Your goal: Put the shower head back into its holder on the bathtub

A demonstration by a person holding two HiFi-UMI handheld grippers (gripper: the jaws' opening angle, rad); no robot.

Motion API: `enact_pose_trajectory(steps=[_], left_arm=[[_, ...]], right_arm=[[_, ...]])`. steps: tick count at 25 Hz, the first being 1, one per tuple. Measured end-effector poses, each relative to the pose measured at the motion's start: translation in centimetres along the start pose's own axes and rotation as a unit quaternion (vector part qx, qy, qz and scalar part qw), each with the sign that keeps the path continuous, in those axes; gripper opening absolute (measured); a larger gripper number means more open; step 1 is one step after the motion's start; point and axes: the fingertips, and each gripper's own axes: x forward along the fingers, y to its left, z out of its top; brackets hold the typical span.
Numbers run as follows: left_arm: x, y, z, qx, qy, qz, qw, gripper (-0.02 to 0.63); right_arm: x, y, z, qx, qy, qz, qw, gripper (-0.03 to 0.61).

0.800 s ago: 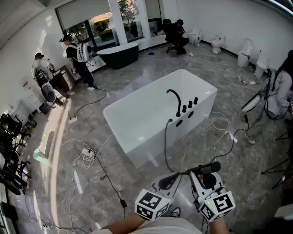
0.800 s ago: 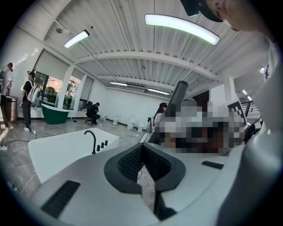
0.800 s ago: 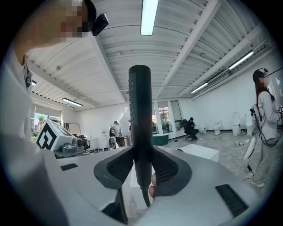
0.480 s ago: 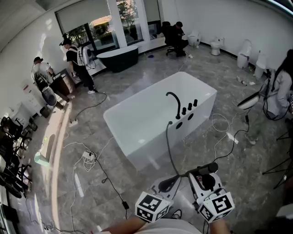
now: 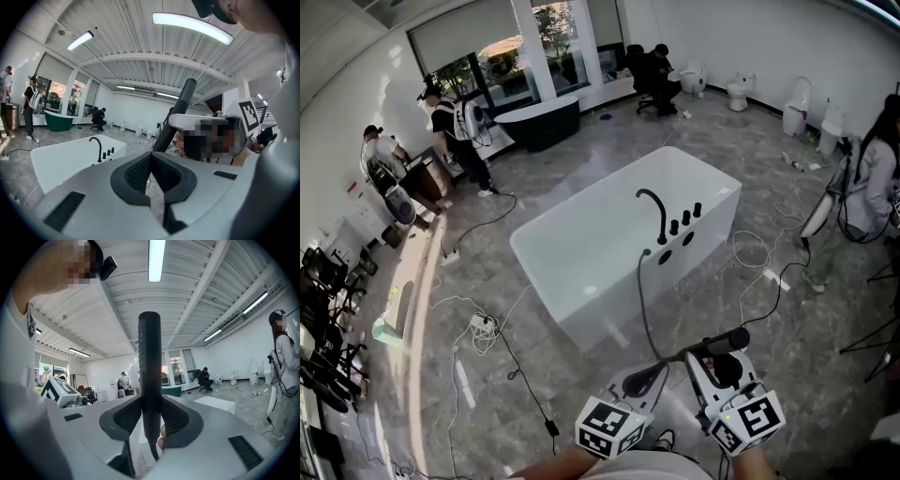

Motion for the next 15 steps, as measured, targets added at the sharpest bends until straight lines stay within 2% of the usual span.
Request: enact_pose_trajectory(steps=[9,15], left_arm=[[1.1,-1.3,-0.6,0.002,0.008,0.009,0.9999,0.005],[2.3,-2.0,0.0,0.019,-0.01,0.022,0.9995,0.005]], right_arm=[[-0.8,-0.8,-0.5,-0.011,0.005,0.009,1.0,0.138],[-1.1,-2.2,-1.3,-0.022,0.014,0.017,1.0,0.138]])
